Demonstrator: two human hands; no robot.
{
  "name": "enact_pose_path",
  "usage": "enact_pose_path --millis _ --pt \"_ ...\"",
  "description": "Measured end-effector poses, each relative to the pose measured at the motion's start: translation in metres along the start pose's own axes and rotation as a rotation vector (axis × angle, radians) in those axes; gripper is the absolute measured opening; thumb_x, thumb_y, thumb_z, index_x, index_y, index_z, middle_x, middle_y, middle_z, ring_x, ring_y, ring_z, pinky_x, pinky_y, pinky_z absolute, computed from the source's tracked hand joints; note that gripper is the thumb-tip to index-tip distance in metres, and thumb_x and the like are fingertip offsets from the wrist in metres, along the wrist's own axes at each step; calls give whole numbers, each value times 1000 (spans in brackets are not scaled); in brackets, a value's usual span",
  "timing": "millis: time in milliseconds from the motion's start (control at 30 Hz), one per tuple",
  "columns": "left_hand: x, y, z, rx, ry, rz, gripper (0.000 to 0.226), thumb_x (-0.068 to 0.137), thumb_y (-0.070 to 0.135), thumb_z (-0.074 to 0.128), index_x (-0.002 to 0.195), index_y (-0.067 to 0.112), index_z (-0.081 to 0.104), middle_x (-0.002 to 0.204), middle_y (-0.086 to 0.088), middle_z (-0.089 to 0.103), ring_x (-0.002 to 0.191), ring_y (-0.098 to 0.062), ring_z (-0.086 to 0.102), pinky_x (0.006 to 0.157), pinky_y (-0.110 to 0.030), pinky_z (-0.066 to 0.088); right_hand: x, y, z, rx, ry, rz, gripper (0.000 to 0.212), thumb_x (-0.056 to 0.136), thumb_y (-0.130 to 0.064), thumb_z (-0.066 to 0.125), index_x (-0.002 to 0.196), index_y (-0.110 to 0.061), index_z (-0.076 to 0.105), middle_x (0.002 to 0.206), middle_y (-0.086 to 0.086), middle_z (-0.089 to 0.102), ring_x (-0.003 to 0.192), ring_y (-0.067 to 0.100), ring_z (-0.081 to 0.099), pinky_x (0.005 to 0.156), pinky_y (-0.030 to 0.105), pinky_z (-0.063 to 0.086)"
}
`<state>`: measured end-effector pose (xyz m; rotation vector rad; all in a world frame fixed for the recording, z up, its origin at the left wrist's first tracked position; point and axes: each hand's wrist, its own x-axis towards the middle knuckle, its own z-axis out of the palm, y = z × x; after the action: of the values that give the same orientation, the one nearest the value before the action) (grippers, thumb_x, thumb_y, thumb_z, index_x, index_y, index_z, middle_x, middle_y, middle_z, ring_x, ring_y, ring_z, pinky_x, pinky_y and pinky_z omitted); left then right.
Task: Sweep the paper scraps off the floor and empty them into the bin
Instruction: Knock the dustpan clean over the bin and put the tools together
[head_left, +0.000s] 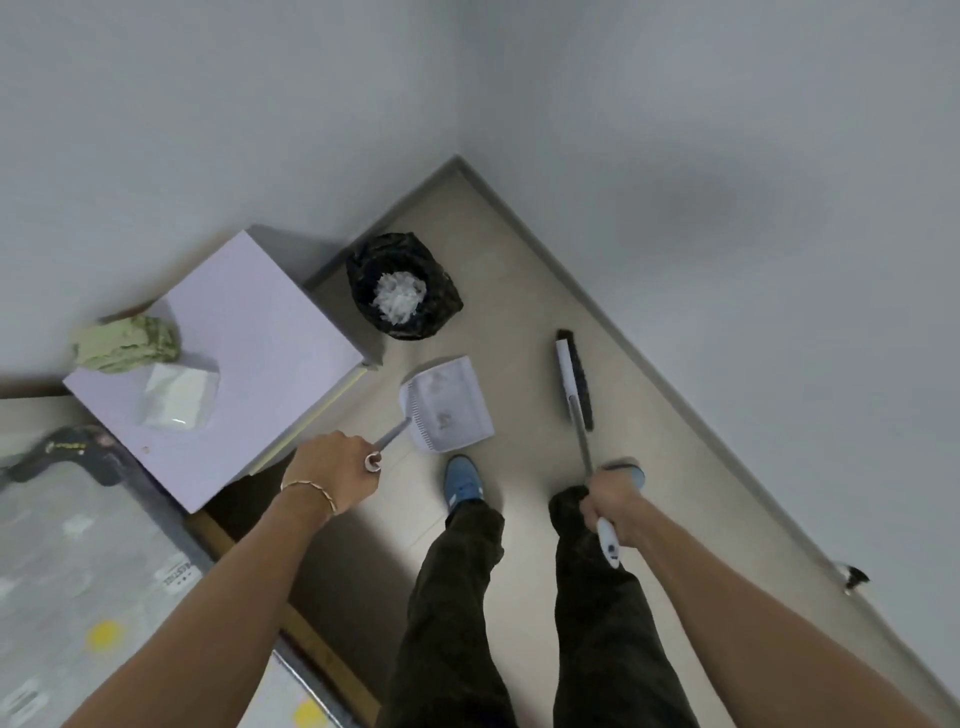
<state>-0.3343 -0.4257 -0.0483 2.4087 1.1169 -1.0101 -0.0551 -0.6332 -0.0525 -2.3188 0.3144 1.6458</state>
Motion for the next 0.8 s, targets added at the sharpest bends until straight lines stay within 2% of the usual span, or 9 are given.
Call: enact_pose_path --millis 67,133,233,300,400,633,733,800 --pt "2 3 0 -16 9 5 34 87 35 41 89 19 71 84 -5 70 74 -26 66 65 -32 55 -8 1 21 -4 -73 75 28 93 2 36 69 -9 43 52 6 41 38 14 40 35 24 33" --pt "1 10 -4 -18 3 10 35 88 36 40 92 19 70 84 -4 70 73 -26 66 66 -33 56 -24 -1 31 7 -159 136 29 94 -1 36 67 -9 43 42 3 40 30 12 36 32 21 28" --pt "-2 16 -7 -2 -12 13 36 91 35 38 99 18 69 91 -5 70 78 -26 66 68 -32 53 -39 -17 11 77 -184 189 27 95 -8 43 69 -10 47 48 3 43 30 9 34 30 16 26" --pt "-8 14 -6 -10 -20 8 36 92 35 38 101 18 68 92 -5 71 79 -26 67 69 -32 54 -54 -28 -4 48 -188 118 25 94 -5 43 70 -10 51 51 4 44 32 10 34 33 16 26" --pt "-20 13 -4 -73 -13 -33 36 95 37 38 101 19 69 89 -3 71 77 -23 68 72 -33 57 -76 -44 -23 -20 -156 4 32 94 -1 40 64 -11 46 46 4 39 32 11 32 32 17 25" --pt "-60 45 -21 -574 58 -286 30 91 32 49 85 15 73 74 -3 68 69 -22 64 68 -33 57 -84 -84 -77 129 -71 -89 36 96 0 35 64 -14 36 51 1 30 26 6 25 29 11 20" --pt "-88 59 -20 -810 133 -421 29 93 33 53 88 17 77 67 2 65 61 -16 61 55 -23 50 -74 -111 -109 143 -112 -116 31 98 -1 35 69 -13 35 57 0 27 26 5 24 28 10 20" --pt "-105 70 -20 -934 186 -482 26 94 31 56 93 17 78 65 3 65 59 -15 60 52 -18 44 -69 -132 -127 141 -123 -127 29 98 -1 34 72 -13 33 61 0 26 26 5 24 27 11 20"
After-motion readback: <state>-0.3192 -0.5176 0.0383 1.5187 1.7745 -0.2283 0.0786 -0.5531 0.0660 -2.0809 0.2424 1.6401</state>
